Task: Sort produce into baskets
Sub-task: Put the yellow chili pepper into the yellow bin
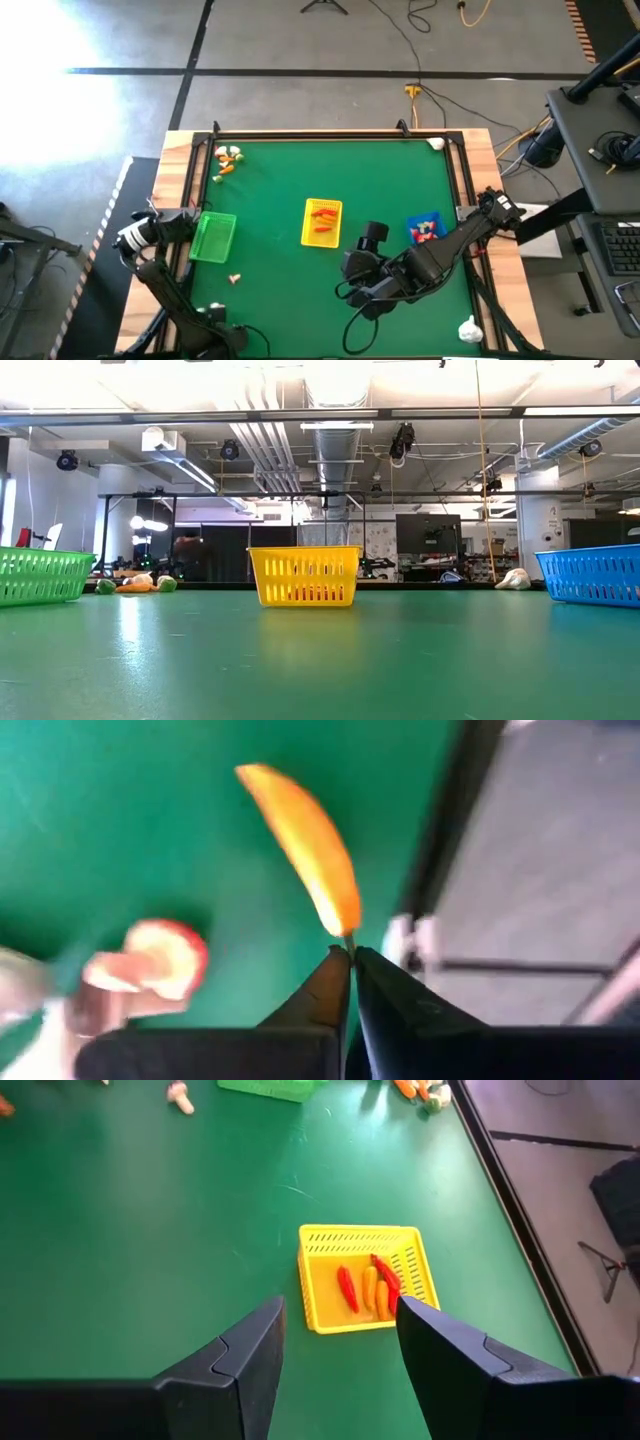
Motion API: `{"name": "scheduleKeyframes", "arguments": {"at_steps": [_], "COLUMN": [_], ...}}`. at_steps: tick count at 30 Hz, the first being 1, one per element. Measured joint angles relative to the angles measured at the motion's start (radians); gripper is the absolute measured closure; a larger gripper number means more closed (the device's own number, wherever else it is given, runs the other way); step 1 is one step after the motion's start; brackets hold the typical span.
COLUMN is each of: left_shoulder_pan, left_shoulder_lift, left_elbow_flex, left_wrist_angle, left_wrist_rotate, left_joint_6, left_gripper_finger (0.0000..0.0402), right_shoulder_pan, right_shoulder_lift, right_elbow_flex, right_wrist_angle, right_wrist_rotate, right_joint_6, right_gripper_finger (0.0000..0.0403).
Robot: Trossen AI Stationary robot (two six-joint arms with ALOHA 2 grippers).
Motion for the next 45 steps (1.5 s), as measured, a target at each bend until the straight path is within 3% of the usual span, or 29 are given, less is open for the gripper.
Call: {"name": "scheduleKeyframes", "arguments": {"at_steps": [4,8,13,18,29,35,38,43,45], "left_shoulder_pan": [0.023,0.068,0.142,0.242,0.392,0.46,0.506,0.646,0.705], "left_shoulder_lift": [-0.007,-0.01,-0.01,-0.013,-0.077,-0.195,-0.262,-0.323,-0.321], "left_elbow_flex": [0.121,0.153,0.134,0.11,-0.045,-0.063,-0.063,-0.062,-0.062], "left_wrist_angle": [-0.121,-0.253,-0.254,-0.257,-0.23,-0.206,-0.171,-0.037,0.007], "left_wrist_rotate": [-0.17,-0.307,-0.409,-0.525,-0.705,-0.699,-0.689,-0.516,-0.501], "left_joint_6": [0.094,0.193,0.359,0.552,0.787,0.948,1.06,1.24,1.319], "left_gripper_finger": [0.0401,0.0401,0.0401,0.0401,0.0402,0.0402,0.0402,0.0401,0.0401], "right_shoulder_pan": [0.0,-0.001,0.002,0.015,0.129,0.166,0.179,0.185,0.19], "right_shoulder_lift": [-0.001,-0.001,-0.002,-0.002,-0.003,-0.003,-0.003,-0.003,-0.002], "right_elbow_flex": [0.033,0.081,0.138,0.174,0.079,0.035,0.003,-0.063,-0.095], "right_wrist_angle": [0.002,0.002,-0.006,-0.059,-0.081,-0.078,-0.076,-0.041,0.011], "right_wrist_rotate": [0.0,-0.001,-0.119,-0.221,-0.232,-0.214,-0.151,-0.11,-0.109], "right_joint_6": [-0.009,-0.009,0.006,0.132,0.404,0.536,0.599,0.735,0.775], "right_gripper_finger": [0.0218,0.0218,0.0218,0.0219,0.0235,0.0244,0.0248,0.0255,0.0258]}}
